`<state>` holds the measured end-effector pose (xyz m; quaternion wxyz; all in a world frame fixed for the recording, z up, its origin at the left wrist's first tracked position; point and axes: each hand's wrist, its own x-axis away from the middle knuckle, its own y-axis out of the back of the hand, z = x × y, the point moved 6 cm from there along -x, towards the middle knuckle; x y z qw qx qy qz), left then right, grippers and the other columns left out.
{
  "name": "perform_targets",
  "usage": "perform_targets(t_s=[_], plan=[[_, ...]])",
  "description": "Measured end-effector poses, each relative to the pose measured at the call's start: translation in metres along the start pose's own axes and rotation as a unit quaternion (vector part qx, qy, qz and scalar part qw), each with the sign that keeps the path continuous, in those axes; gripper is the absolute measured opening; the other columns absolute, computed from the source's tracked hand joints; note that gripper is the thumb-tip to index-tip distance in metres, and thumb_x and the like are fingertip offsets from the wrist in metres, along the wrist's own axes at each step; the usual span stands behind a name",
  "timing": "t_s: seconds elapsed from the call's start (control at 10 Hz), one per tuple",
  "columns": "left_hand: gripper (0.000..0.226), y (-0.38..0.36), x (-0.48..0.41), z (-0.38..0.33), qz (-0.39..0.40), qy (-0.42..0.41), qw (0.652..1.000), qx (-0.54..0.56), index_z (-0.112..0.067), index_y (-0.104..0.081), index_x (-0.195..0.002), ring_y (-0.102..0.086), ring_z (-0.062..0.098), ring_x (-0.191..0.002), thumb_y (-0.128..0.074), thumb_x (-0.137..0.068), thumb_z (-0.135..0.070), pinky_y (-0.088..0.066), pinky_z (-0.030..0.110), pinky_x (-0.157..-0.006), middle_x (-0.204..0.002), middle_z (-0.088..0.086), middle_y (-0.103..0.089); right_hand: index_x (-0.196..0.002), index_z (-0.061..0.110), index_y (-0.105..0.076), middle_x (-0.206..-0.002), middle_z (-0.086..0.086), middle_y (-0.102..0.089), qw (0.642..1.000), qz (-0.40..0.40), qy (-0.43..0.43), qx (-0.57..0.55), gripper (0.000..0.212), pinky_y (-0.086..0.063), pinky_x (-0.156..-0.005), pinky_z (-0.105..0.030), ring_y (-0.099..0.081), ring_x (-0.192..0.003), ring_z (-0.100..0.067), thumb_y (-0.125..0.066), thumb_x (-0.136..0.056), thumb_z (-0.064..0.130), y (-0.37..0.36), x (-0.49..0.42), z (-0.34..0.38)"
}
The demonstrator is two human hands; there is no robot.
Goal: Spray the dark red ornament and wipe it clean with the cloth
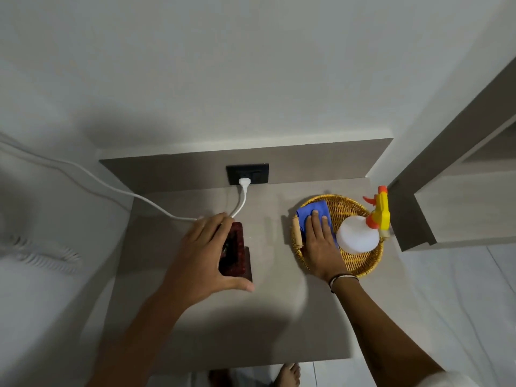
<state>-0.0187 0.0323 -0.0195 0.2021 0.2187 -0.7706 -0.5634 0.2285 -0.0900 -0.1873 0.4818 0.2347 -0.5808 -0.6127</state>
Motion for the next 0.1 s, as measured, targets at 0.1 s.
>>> perform_targets(t_s=[0.1], plan=[[0.138,-0.0075,-0.0026,-0.0032,0.013,0.004,1.0,-0.001,-0.015,-0.037,-0.159,-0.038,0.029,-0.151,-0.051,-0.058,-0.108,-0.027,0.052,-0.128,-0.165,0.004,-0.04,-0.166,-0.001,0.004,-0.176,-0.023,0.009,0.998,0.005,0.006,-0.057,0.078,-0.01,-0.134,-0.058,0.01,-0.163,-0.046,-0.044,-0.112,0.028,0.0071,0.0013,-0.004]])
